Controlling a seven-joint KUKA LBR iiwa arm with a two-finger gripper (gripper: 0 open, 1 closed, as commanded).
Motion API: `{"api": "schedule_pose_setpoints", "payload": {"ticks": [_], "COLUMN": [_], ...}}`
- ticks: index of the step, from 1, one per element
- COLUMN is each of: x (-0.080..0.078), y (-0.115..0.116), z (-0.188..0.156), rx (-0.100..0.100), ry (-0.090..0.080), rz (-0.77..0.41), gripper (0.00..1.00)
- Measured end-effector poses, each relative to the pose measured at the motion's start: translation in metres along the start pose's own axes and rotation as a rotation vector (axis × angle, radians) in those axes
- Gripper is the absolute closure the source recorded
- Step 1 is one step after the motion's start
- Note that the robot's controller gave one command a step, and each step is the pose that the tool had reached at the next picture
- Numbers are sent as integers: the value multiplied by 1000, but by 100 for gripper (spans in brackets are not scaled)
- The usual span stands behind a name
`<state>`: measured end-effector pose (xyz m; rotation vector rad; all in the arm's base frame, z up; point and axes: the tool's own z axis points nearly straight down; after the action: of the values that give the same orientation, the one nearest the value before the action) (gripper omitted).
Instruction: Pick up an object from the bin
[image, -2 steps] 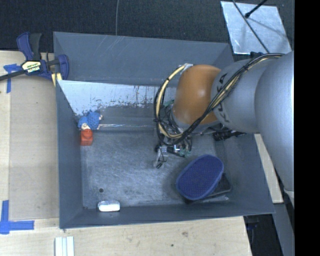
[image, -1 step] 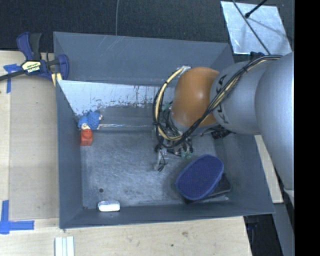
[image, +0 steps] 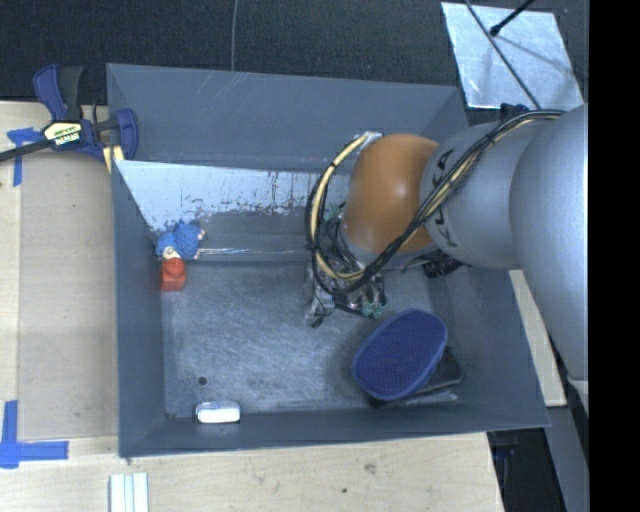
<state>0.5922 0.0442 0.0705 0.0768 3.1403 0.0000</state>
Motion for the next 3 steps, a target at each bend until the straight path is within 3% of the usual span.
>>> {"api": "schedule_pose_setpoints", "payload": {"ticks": [1, 2, 3], "x": [0, -10, -25], "y": [0, 1, 0], "z": [0, 0, -2], "rx": [0, 0, 0], "ry": [1, -5, -6], "rz": [1, -11, -159], "gripper": [0, 0, 0]}}
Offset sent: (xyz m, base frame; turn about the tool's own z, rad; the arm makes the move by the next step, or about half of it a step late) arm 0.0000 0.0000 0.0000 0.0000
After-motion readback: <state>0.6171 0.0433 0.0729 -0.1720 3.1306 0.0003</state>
